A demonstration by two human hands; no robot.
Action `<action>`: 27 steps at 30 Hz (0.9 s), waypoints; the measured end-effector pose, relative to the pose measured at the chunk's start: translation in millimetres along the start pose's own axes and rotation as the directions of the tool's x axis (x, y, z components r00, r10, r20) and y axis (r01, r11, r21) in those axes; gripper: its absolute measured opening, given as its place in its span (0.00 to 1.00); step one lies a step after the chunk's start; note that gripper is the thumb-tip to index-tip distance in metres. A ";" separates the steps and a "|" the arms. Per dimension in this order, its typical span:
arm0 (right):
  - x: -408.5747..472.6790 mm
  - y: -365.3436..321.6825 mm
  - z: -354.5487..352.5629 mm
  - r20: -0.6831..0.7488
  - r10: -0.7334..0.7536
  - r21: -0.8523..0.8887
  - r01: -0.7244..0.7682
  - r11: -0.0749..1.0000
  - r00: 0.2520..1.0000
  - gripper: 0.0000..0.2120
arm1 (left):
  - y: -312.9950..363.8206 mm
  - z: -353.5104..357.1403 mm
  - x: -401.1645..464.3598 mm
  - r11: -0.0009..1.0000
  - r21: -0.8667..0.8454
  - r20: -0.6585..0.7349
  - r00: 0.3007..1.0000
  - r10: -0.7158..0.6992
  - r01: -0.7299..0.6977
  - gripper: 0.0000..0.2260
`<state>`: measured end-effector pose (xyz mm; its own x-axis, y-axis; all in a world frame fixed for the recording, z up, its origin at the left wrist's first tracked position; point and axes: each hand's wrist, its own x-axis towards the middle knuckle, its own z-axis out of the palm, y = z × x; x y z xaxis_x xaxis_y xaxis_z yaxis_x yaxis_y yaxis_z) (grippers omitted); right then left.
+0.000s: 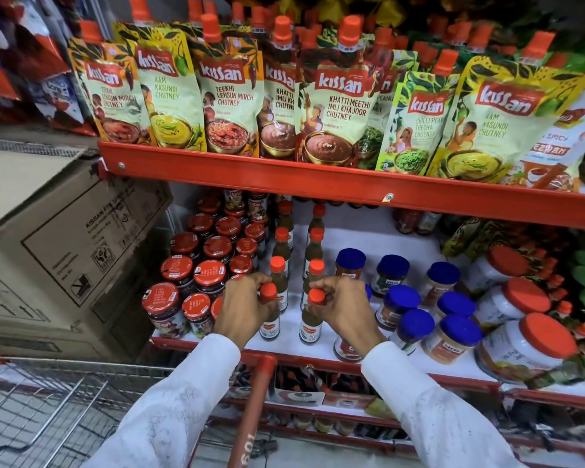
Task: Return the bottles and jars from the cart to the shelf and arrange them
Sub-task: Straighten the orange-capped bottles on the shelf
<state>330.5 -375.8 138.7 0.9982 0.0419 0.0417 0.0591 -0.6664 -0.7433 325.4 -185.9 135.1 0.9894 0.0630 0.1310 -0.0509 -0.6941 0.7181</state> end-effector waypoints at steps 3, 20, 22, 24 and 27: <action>-0.2 -0.3 1.1 0.013 -0.004 -0.009 0.004 1.000 1.000 0.20 | 0.3 0.2 0.0 1.000 -0.005 0.008 1.000 0.009 -0.009 0.18; -1.8 3.8 6.7 0.015 0.011 -0.011 -0.011 1.000 1.000 0.19 | 0.0 0.8 -3.9 0.998 0.046 0.054 0.998 0.033 -0.036 0.19; -1.4 2.7 7.1 0.022 0.002 -0.033 -0.001 0.999 1.000 0.19 | 0.1 0.6 -4.2 0.999 0.038 0.054 0.998 0.029 -0.031 0.19; -1.4 2.0 7.8 0.021 -0.012 -0.042 0.013 0.999 1.000 0.19 | 0.4 0.7 -4.2 0.999 0.034 0.058 0.998 0.024 -0.026 0.19; -1.6 2.2 7.7 0.018 -0.023 -0.048 0.024 0.999 1.000 0.20 | 0.4 1.2 -4.2 0.999 0.034 0.056 0.998 0.017 -0.019 0.20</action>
<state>329.0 -371.6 131.9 0.9964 0.0704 0.0467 0.0827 -0.7000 -0.7093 321.4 -187.4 134.0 0.9945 0.0105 0.1045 -0.0651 -0.7192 0.6917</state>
